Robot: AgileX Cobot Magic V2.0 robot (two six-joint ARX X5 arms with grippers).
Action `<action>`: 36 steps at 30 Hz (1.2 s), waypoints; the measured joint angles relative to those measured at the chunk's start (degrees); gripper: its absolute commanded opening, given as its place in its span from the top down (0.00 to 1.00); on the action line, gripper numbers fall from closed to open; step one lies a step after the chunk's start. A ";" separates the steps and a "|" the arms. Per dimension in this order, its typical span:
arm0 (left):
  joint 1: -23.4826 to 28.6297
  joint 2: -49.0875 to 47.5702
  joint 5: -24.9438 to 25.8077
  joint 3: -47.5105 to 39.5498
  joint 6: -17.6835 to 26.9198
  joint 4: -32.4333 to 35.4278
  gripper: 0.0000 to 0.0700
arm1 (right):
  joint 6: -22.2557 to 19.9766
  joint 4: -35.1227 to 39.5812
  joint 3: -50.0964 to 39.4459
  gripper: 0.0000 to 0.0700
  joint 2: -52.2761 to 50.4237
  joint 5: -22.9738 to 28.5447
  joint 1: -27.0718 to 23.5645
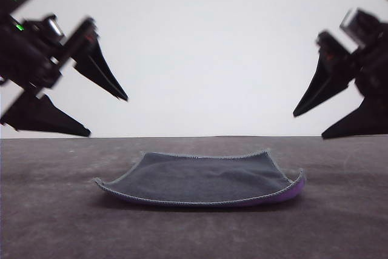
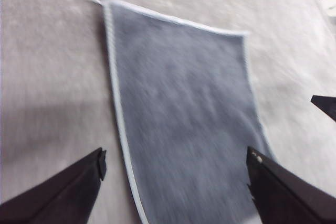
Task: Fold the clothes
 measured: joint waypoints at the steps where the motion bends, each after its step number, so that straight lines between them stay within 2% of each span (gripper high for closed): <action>1: 0.00 1.81 0.14 1.34 0.00 0.15 0.27 | 0.02 0.72 0.79 0.46 1.83 -0.40 -0.19; 11: 0.00 18.71 1.22 16.27 0.02 -0.32 0.27 | -0.04 2.59 12.79 0.46 17.15 -3.01 -0.49; 19: -0.19 28.32 3.24 25.05 0.01 -2.93 0.27 | -0.03 2.44 19.53 0.46 24.84 -3.97 -0.49; 24: -1.15 31.36 4.22 29.07 0.00 -3.95 0.27 | 0.16 2.38 22.60 0.46 28.79 -5.34 -0.49; 33: -2.52 31.85 4.22 29.44 0.02 -3.21 0.27 | 1.65 2.73 28.00 0.46 34.00 -9.31 -0.20; 36: -2.56 31.89 4.22 29.44 0.02 -3.03 0.27 | 1.73 2.63 28.26 0.52 34.26 -9.82 -0.08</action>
